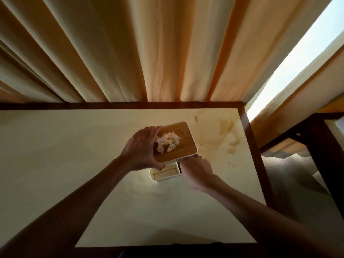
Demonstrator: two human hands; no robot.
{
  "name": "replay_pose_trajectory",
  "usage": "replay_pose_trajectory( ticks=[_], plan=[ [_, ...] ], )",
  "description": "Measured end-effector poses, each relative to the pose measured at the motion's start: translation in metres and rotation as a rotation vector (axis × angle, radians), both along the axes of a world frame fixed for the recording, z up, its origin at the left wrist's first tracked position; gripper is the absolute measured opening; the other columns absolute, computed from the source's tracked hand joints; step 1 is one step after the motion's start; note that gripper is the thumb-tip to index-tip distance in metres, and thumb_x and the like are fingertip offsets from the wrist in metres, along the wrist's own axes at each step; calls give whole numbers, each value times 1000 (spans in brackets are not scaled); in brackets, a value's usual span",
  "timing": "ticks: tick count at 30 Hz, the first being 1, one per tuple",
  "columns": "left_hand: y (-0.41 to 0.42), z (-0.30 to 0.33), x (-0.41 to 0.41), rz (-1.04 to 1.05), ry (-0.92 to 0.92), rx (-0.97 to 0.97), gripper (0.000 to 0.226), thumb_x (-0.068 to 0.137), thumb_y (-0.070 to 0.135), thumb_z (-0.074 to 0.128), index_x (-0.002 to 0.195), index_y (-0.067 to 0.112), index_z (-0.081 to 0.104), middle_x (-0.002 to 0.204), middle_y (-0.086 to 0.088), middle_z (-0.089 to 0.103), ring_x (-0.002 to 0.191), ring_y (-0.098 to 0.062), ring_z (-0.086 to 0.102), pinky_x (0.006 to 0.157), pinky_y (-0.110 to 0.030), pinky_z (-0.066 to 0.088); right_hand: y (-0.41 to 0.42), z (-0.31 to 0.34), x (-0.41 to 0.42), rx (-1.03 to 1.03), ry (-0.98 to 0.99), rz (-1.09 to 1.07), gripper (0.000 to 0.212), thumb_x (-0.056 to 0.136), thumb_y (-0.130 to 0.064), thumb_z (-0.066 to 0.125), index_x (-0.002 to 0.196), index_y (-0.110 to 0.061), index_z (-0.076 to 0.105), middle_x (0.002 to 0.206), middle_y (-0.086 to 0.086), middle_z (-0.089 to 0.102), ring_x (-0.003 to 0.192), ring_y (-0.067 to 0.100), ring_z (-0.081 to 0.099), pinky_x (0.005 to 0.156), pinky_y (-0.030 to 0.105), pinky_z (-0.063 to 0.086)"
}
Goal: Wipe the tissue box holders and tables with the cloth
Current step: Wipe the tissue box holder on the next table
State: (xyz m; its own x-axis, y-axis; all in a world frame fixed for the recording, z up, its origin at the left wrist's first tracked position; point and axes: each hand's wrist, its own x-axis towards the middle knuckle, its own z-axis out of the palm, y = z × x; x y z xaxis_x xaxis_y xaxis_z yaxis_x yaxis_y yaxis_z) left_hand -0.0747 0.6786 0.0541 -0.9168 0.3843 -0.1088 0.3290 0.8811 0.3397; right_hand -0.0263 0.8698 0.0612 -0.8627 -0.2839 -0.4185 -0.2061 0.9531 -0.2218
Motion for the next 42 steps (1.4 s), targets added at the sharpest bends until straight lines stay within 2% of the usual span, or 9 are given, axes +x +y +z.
replay_pose_trajectory(
  ticks=[3, 6, 12, 17, 20, 27, 33, 37, 42],
  plan=[
    [0, 1, 0, 10, 4, -3, 121, 52, 68, 83, 147, 22, 23, 144, -1, 39, 129, -22, 40, 103, -40, 42, 10, 11, -14, -118, -95, -89, 16, 86, -6, 58, 72, -13, 62, 59, 1, 60, 62, 21, 70, 57, 29, 55],
    [2, 1, 2, 19, 4, 16, 120, 53, 65, 84, 147, 21, 24, 145, -1, 38, 130, -21, 38, 103, -36, 39, 9, 11, -13, -314, -214, -240, 18, 92, -7, 50, 77, -7, 61, 52, 4, 59, 36, 13, 55, 40, 21, 41],
    [1, 1, 3, 26, 24, 28, 119, 52, 65, 84, 146, 21, 25, 144, -1, 40, 129, -21, 39, 103, -35, 38, -1, 4, -8, -456, -397, -400, 26, 92, -2, 51, 117, 1, 56, 73, 11, 58, 41, 10, 49, 37, 19, 35],
    [0, 0, 1, 11, 10, 55, 118, 52, 64, 85, 145, 21, 26, 143, -1, 40, 128, -21, 40, 103, -34, 37, 18, 10, -4, -613, -405, -370, 18, 91, -3, 49, 102, 4, 62, 79, 15, 54, 38, 12, 52, 40, 24, 39],
    [0, 0, 2, 2, 28, 56, 117, 53, 62, 85, 145, 20, 27, 144, -2, 40, 128, -21, 39, 102, -33, 37, 17, 5, -2, -468, -360, -276, 17, 89, 1, 46, 91, -1, 63, 74, 11, 56, 40, 18, 60, 38, 23, 42],
    [-6, 1, -2, -38, -25, 50, 118, 54, 65, 84, 145, 21, 24, 144, 0, 39, 129, -21, 39, 103, -35, 39, 26, 21, -23, 143, -279, 195, 33, 87, -2, 47, 111, -16, 65, 78, 2, 69, 48, 11, 63, 51, 24, 44],
    [-6, -1, 0, -37, -25, 73, 118, 53, 65, 84, 145, 20, 25, 143, -1, 39, 128, -21, 39, 103, -35, 39, 15, 11, -9, 329, -48, 377, 19, 88, -1, 54, 99, -14, 64, 99, 5, 65, 98, 28, 64, 75, 32, 47],
    [-6, -2, 2, -29, -5, 80, 115, 55, 63, 85, 145, 20, 27, 142, 0, 40, 127, -20, 39, 102, -32, 38, 15, 5, -10, 245, -81, 255, 23, 89, 1, 55, 105, -8, 68, 102, 6, 72, 89, 25, 72, 66, 27, 49],
    [-6, -4, 0, -22, -28, 78, 115, 54, 62, 85, 144, 21, 27, 145, 1, 38, 130, -20, 37, 104, -34, 38, 42, 48, -11, -279, -221, -27, 21, 96, -11, 61, 108, -19, 77, 105, -5, 75, 48, 13, 68, 47, 29, 54]
  ],
)
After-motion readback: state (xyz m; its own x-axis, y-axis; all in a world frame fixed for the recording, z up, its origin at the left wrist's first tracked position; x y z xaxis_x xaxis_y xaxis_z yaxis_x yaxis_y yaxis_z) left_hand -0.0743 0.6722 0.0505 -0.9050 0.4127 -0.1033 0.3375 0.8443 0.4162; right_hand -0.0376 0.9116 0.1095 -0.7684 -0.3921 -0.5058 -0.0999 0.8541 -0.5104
